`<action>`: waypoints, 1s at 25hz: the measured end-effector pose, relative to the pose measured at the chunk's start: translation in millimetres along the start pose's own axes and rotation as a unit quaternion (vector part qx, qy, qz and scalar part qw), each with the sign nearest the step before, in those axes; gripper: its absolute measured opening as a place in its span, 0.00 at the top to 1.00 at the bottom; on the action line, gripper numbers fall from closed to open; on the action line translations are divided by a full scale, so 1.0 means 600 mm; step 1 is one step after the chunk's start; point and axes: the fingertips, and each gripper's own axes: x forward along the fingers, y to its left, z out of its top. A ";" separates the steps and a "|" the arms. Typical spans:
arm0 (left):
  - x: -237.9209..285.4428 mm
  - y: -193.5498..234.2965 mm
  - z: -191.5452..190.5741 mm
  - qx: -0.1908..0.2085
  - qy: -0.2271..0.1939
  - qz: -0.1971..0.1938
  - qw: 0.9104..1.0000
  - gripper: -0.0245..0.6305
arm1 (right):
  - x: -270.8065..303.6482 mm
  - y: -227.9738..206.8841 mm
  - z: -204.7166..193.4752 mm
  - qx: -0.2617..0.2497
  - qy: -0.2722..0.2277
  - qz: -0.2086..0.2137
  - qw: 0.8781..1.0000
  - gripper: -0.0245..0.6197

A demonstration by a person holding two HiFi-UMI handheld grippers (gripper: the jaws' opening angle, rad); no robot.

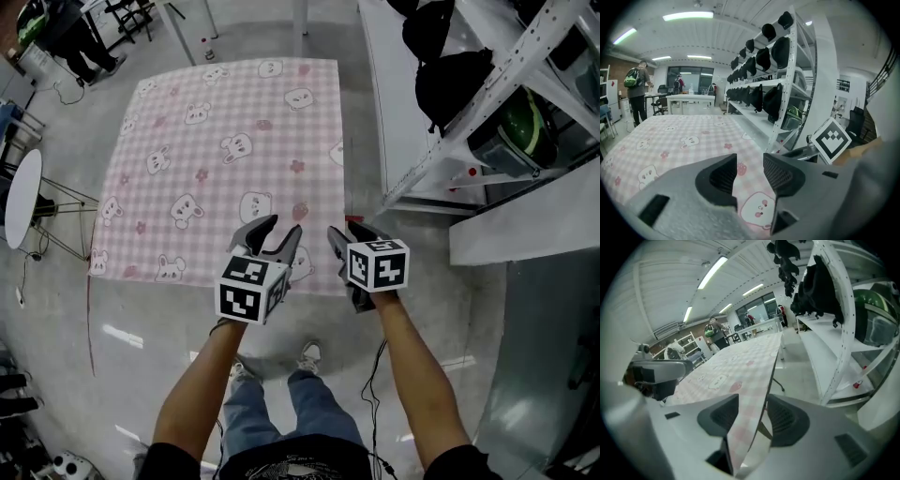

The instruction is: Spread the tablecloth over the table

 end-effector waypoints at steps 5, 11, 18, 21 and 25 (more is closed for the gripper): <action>0.006 0.016 -0.022 -0.010 0.012 0.006 1.000 0.69 | 0.019 -0.013 -0.014 0.040 0.007 0.002 0.999 0.75; -0.002 0.028 -0.031 -0.016 0.016 0.015 1.000 0.69 | 0.015 -0.024 -0.012 0.085 -0.010 0.003 0.996 0.93; -0.015 0.033 -0.031 -0.017 0.018 0.023 0.999 0.69 | 0.011 -0.019 -0.007 0.071 -0.012 -0.005 0.997 0.95; -0.019 0.036 -0.031 -0.017 0.016 0.024 0.999 0.69 | 0.009 -0.018 -0.009 0.062 -0.011 -0.012 0.998 0.95; -0.029 0.044 -0.026 -0.017 0.016 0.023 0.999 0.69 | 0.000 -0.018 -0.009 0.067 -0.013 -0.019 0.997 0.95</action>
